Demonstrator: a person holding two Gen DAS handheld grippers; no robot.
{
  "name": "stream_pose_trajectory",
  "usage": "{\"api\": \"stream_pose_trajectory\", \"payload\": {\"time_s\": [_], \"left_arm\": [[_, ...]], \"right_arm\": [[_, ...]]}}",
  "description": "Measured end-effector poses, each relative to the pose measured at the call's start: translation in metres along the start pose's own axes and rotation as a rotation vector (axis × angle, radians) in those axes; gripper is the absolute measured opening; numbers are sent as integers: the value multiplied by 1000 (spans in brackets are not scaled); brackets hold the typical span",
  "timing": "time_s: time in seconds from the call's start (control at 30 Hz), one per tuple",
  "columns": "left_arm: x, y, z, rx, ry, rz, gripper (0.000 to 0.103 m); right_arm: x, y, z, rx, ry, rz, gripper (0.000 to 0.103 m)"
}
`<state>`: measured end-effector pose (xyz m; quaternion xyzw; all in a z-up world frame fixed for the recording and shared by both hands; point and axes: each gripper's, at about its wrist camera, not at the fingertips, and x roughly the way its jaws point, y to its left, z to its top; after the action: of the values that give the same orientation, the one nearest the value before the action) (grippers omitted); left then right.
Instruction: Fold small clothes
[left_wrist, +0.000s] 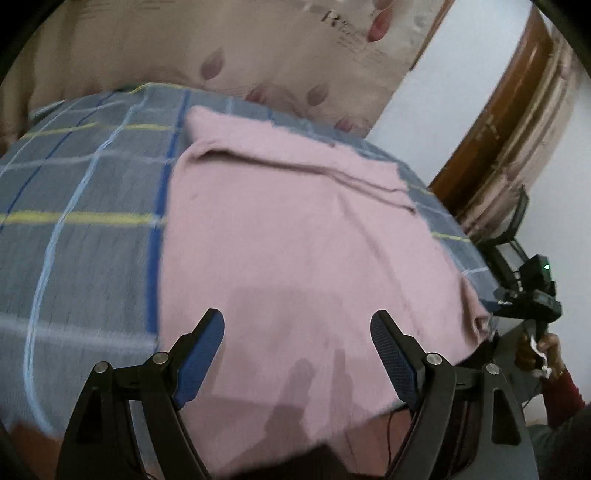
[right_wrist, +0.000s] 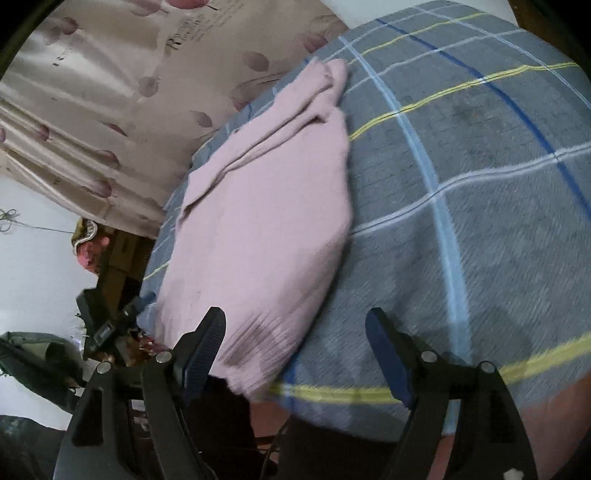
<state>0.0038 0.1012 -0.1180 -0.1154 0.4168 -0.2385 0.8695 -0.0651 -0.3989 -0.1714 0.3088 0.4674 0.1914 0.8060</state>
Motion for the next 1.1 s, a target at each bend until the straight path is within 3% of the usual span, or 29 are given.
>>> {"api": "stream_pose_trajectory", "payload": {"time_s": [0.1, 0.23, 0.33, 0.4, 0.43, 0.47, 0.6, 0.67, 0.77, 0.8, 0.87, 0.9, 1.03, 1.1], "left_arm": [[-15, 7, -14, -47, -32, 49, 82], [-14, 19, -22, -117, -15, 58, 82], [-10, 19, -25, -121, -24, 58, 82], [-10, 17, -24, -123, -19, 50, 82], [-11, 17, -25, -126, -17, 38, 82], [-12, 17, -26, -130, -19, 29, 82], [-11, 19, -28, -148, -19, 14, 82], [-11, 19, -27, -165, -25, 6, 82], [-7, 18, -26, -172, -28, 9, 82], [-6, 19, -25, -176, -26, 5, 82], [-6, 21, -21, -188, -24, -9, 82], [-7, 22, -19, -190, -27, -15, 82], [0, 35, -8, -154, 22, -69, 82], [6, 38, -4, -116, 50, -104, 82]], "right_arm": [[8, 24, -1, -38, -12, -63, 77], [36, 44, 6, -26, 62, -168, 77], [49, 40, 5, 18, 85, -161, 76], [41, 39, -1, -9, 80, -183, 48], [35, 37, -5, -30, 83, -232, 14], [22, 28, -9, -33, 77, -301, 12], [-29, 10, -22, -32, -12, -429, 14], [-45, 22, -34, -80, -55, -397, 16], [-41, 45, -49, -161, -43, -365, 20], [-37, 47, -47, -166, -42, -337, 26], [-34, 44, -37, -147, -55, -311, 61], [-31, 41, -29, -131, -72, -288, 65], [-13, 32, -8, -72, -43, -155, 67], [3, 33, -3, -89, -1, -152, 67]]}}
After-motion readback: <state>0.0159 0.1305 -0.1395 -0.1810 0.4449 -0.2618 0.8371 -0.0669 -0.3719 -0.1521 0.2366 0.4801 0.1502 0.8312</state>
